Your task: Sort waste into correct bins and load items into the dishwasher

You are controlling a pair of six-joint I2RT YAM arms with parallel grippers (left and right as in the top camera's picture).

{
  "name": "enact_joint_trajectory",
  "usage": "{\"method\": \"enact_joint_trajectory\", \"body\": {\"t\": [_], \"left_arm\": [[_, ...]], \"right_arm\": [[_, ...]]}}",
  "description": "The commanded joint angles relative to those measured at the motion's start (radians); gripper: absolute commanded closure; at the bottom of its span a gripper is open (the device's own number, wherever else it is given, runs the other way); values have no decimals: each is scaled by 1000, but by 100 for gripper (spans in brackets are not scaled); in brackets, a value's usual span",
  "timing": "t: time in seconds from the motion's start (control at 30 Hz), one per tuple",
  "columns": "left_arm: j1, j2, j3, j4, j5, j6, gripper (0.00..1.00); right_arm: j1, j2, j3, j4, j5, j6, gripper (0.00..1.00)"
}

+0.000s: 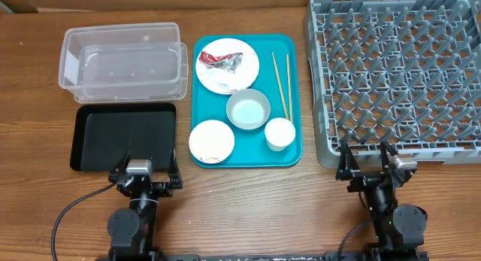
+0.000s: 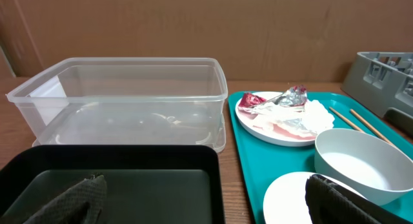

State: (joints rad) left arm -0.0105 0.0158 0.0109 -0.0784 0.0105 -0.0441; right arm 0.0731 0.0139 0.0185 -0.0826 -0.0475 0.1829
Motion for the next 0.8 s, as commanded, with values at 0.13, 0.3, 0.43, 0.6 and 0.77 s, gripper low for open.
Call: {"method": "enact_joint_trajectory", "body": {"t": [0.13, 0.3, 0.43, 0.6, 0.77], "left_arm": [[10, -11, -6, 11, -21, 23, 0], [10, -11, -6, 43, 109, 22, 0], [10, -10, 22, 85, 221, 22, 0], [10, 74, 154, 75, 211, 23, 0], [10, 330, 344, 68, 236, 24, 0]], "right_arm": [[4, -11, -10, 6, 27, 1, 0], [3, -11, -10, 21, 21, 0, 0], [3, -11, -2, 21, 32, -9, 0], [3, -6, 103, 14, 59, -86, 0], [3, 89, 273, -71, 117, -87, 0]]}}
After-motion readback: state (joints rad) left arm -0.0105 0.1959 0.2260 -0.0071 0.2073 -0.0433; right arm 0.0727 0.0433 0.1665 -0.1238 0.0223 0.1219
